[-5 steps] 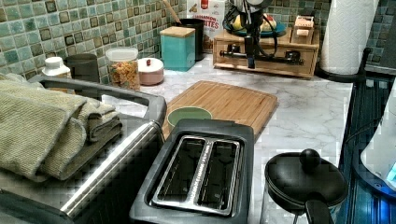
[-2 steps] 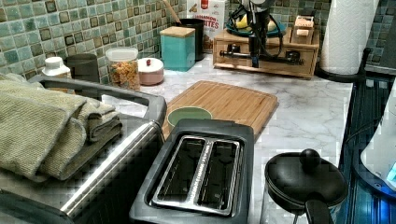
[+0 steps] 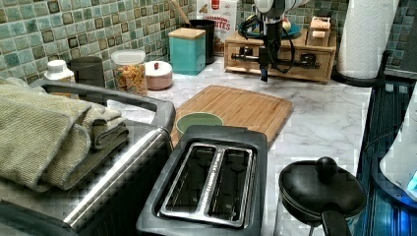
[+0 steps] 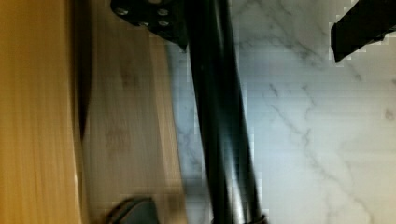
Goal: Open the drawer.
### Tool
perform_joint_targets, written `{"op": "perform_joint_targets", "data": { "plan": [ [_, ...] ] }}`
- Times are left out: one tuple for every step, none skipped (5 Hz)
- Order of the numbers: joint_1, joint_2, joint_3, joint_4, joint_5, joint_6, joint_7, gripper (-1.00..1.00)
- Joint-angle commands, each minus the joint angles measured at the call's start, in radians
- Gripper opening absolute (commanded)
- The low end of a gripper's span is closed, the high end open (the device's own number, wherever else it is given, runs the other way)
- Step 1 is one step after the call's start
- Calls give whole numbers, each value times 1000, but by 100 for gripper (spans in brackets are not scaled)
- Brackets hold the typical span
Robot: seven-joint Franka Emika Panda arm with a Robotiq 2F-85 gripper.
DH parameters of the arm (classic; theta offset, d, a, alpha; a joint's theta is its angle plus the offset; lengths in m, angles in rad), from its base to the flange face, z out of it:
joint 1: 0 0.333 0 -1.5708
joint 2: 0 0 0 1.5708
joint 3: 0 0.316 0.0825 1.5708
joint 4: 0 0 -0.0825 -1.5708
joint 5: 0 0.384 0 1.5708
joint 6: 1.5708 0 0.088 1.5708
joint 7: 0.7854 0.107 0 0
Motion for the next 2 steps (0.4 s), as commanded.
{"op": "perform_joint_targets", "data": {
  "plan": [
    [52, -47, 53, -17, -2, -48, -5, 100],
    [25, -79, 138, -57, 70, -46, -131, 100]
  ]
}}
